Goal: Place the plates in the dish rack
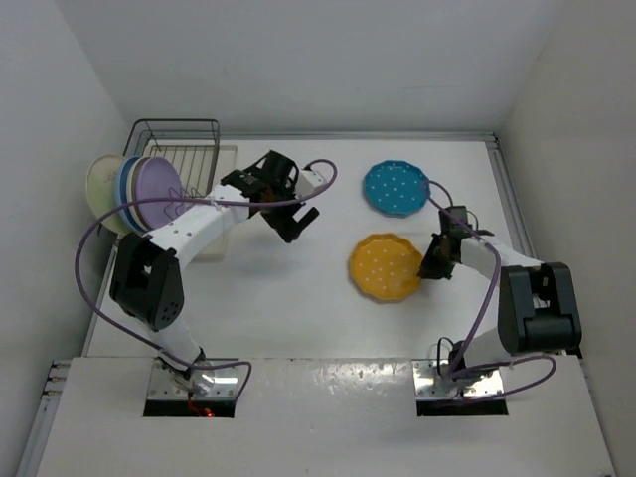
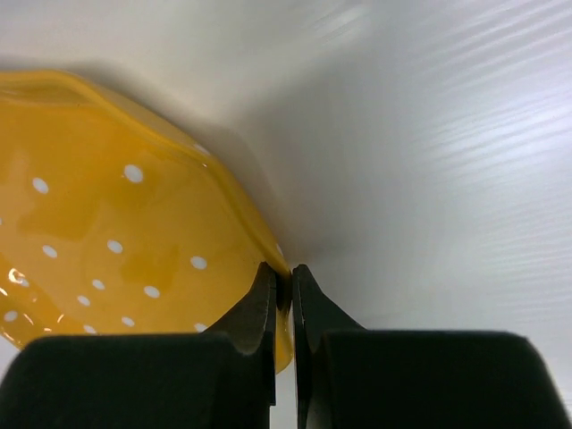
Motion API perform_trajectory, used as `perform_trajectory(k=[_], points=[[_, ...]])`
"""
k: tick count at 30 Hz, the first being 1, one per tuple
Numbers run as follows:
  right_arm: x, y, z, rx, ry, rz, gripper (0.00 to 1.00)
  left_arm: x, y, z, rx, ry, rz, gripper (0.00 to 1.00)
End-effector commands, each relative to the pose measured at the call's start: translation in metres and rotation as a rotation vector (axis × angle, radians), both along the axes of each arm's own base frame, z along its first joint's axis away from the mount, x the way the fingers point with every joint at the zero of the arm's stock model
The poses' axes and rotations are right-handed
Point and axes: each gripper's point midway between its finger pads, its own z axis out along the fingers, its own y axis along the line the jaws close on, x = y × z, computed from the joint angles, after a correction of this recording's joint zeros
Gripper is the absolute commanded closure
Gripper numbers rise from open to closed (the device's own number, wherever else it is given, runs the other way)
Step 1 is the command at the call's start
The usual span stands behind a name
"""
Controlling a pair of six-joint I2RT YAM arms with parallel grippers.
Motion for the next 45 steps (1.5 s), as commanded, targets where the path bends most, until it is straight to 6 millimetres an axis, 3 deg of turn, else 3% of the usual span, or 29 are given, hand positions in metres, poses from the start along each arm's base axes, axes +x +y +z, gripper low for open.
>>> perform_trajectory(k=[1,7,8,14,16,18,19,20,21,22,24,25,27,30,31,32,33,35,36,37,38,40,45], points=[[-0.048,0.028,-0.023,-0.036,0.162,0.124,1.00,-0.019,-0.038,-0.020,-0.126,0.115,-0.088,0.00],[-0.019,0.083,-0.012,-0.026,0.089,0.280,1.00,-0.037,-0.059,-0.065,-0.218,0.267,-0.117,0.00],[-0.020,0.087,-0.013,-0.025,0.099,0.293,1.00,-0.040,-0.061,-0.076,-0.221,0.308,-0.112,0.00],[-0.008,0.114,-0.007,0.000,0.076,0.355,1.00,-0.051,-0.083,-0.092,-0.312,0.420,-0.152,0.00],[-0.004,0.123,-0.004,0.022,0.060,0.357,1.00,-0.056,-0.084,-0.110,-0.278,0.450,-0.149,0.00],[0.000,0.133,0.000,0.044,0.025,0.379,1.00,-0.060,-0.089,-0.130,-0.246,0.484,-0.143,0.08],[0.001,0.135,0.002,0.049,0.007,0.389,1.00,-0.060,-0.087,-0.139,-0.230,0.497,-0.134,0.14],[0.002,0.139,0.006,0.056,-0.016,0.398,1.00,-0.057,-0.086,-0.144,-0.215,0.498,-0.125,0.31],[0.002,0.140,0.007,0.057,-0.021,0.404,1.00,-0.053,-0.079,-0.158,-0.163,0.504,-0.081,0.39],[0.003,0.139,0.011,0.061,-0.035,0.396,1.00,-0.052,-0.076,-0.163,-0.136,0.509,-0.067,0.57],[0.001,0.137,0.013,0.055,-0.043,0.395,1.00,-0.050,-0.069,-0.168,-0.106,0.539,-0.042,0.80],[-0.001,0.136,0.013,0.055,-0.047,0.393,1.00,-0.048,-0.062,-0.168,-0.109,0.552,-0.011,1.00],[0.000,0.135,0.016,0.054,-0.063,0.395,1.00,-0.042,-0.063,-0.163,-0.135,0.552,0.002,1.00],[0.001,0.134,0.022,0.053,-0.091,0.407,1.00,-0.023,-0.062,-0.124,-0.121,0.456,0.008,1.00],[0.002,0.134,0.028,0.055,-0.109,0.428,0.91,-0.017,-0.055,-0.105,-0.092,0.404,0.010,1.00],[0.003,0.135,0.030,0.062,-0.113,0.431,0.81,-0.013,-0.053,-0.099,-0.077,0.388,0.020,1.00],[0.008,0.135,0.036,0.067,-0.130,0.436,0.58,0.002,-0.051,-0.069,-0.073,0.293,0.013,1.00],[0.014,0.132,0.047,0.069,-0.156,0.454,0.32,0.009,-0.043,-0.039,-0.046,0.220,0.016,1.00],[0.016,0.130,0.050,0.064,-0.166,0.460,0.21,0.019,-0.041,-0.009,-0.049,0.140,0.006,1.00],[0.022,0.129,0.058,0.061,-0.193,0.467,0.07,0.026,-0.033,0.003,-0.014,0.091,0.026,1.00],[0.025,0.127,0.065,0.060,-0.215,0.465,0.00,0.026,-0.026,0.012,0.019,0.070,0.019,1.00],[0.033,0.121,0.074,0.053,-0.250,0.457,0.00,0.037,-0.012,0.039,0.075,-0.017,0.056,1.00],[0.041,0.112,0.089,0.047,-0.294,0.430,0.00,0.052,0.029,0.074,0.250,-0.160,0.156,1.00]])
